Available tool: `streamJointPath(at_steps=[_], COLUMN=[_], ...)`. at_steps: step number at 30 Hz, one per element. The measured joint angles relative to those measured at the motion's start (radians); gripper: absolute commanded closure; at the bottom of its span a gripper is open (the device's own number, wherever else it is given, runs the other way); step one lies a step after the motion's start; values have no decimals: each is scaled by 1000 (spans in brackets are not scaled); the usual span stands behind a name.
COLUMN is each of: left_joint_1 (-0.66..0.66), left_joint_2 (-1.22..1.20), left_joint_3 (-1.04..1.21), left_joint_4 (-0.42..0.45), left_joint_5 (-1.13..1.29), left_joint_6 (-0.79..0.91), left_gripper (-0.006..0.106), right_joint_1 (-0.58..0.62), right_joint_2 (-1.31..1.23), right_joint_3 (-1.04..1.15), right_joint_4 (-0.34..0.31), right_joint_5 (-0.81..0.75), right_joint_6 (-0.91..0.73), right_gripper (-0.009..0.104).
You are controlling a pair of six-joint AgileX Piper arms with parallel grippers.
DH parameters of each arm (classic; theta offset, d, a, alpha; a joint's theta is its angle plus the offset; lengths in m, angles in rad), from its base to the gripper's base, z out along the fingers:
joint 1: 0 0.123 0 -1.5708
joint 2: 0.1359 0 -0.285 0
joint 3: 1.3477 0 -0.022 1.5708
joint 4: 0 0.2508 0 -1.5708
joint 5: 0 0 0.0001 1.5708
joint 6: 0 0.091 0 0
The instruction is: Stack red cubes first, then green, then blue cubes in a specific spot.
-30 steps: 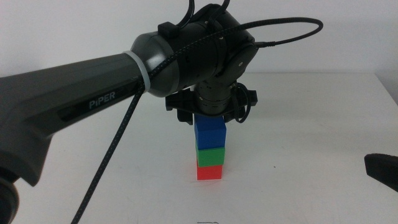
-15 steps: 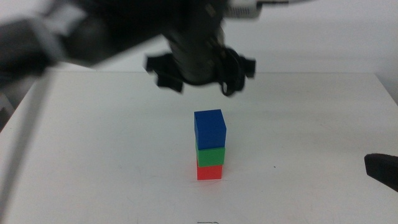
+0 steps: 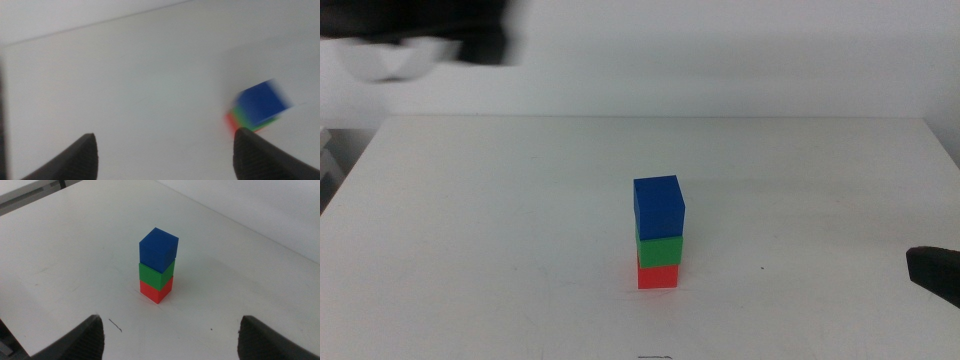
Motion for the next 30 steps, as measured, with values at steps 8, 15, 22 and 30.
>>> streamJointPath(at_steps=[8, 15, 22, 30], left_joint_1=[483, 577, 578, 578], left_joint_2=[-309, -471, -524, -591], left_joint_3=[278, 370, 373, 375], left_joint_4=[-269, -296, -279, -279], left_joint_5=[-268, -347, -354, -354], left_joint_6=[387, 423, 423, 424], left_gripper=[9, 9, 9, 9], right_joint_1=[0, 0, 0, 0], right_joint_2=[-1, -1, -1, -1], right_joint_3=[0, 0, 0, 0], right_joint_4=[-9, -9, -9, -9], right_joint_5=[0, 0, 0, 0], right_joint_6=[0, 0, 0, 0], right_gripper=[11, 11, 11, 11])
